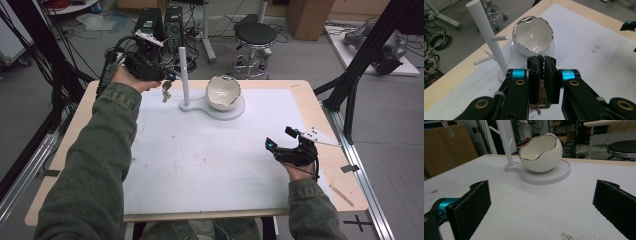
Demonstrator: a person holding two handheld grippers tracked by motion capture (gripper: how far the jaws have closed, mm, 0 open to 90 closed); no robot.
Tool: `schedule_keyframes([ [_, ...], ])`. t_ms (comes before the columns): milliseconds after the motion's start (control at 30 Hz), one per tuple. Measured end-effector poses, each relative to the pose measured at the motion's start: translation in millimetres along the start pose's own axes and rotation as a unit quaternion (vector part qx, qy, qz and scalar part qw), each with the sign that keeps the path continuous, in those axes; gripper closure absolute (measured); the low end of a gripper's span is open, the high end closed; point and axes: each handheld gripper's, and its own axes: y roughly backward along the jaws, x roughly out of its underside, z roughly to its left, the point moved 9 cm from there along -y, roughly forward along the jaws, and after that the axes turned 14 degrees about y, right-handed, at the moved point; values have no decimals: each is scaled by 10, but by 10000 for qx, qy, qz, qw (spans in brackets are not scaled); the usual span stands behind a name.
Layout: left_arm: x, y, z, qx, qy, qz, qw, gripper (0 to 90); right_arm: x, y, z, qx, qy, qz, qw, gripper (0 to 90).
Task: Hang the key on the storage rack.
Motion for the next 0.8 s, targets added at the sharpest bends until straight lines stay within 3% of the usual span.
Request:
schedule_keyframes([
  [367, -241, -197, -67, 29, -26, 44, 10000, 826, -3, -12, -4, -37, 25, -33, 10000, 6],
  [667, -320, -349, -101, 60, -120, 224, 9997, 826, -1, -17, 3, -73, 26, -28, 10000, 6],
  [800, -376, -402, -78, 90, -78, 189, 9998, 826, 0, -23, 16, -104, 34, -24, 9999, 6],
])
